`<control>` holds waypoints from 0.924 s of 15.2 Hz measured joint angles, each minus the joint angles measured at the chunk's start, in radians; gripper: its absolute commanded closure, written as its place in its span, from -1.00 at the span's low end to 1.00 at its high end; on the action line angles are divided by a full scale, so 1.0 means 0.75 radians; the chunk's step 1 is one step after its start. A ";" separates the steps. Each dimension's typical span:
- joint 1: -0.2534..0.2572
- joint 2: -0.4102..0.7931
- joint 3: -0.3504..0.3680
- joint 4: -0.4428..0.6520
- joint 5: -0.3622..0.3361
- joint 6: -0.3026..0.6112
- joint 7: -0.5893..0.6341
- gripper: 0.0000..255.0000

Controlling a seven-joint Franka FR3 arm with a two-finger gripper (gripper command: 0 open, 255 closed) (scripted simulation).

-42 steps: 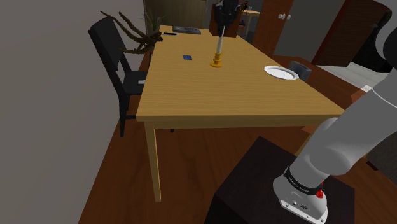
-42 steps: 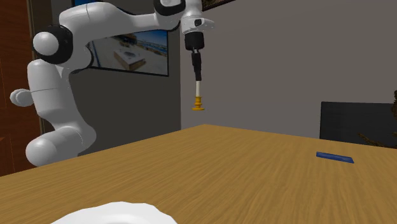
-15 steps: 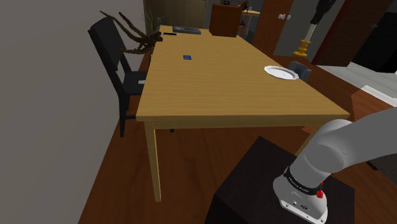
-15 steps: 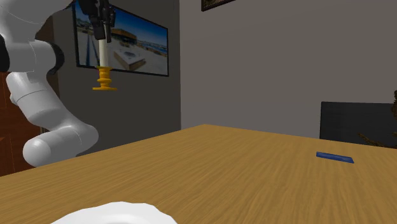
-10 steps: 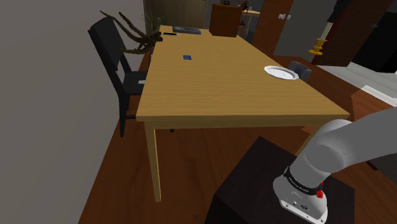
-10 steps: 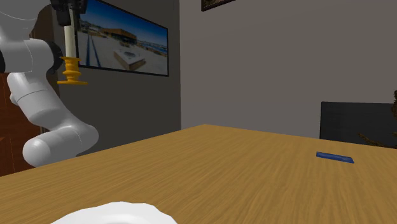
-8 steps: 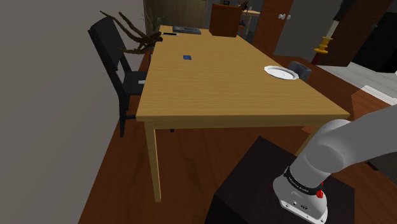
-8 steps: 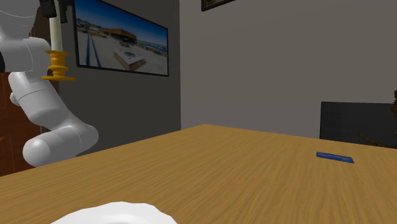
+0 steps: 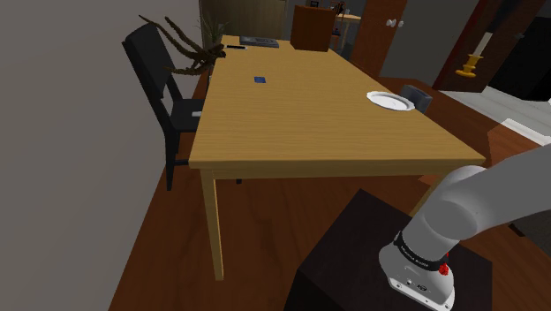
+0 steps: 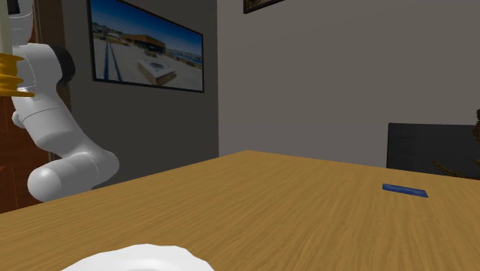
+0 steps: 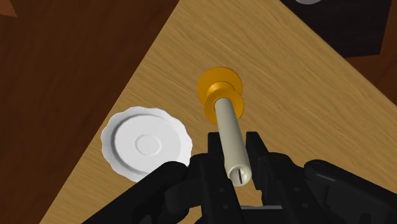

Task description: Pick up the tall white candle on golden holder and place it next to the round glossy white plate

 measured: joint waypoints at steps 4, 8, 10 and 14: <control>-0.023 -0.081 0.028 -0.155 -0.023 0.077 0.026 1.00; -0.044 -0.152 0.049 -0.292 -0.041 0.146 0.049 1.00; -0.054 -0.188 0.057 -0.371 -0.049 0.188 0.062 1.00; -0.073 -0.247 0.067 -0.488 -0.065 0.247 0.078 1.00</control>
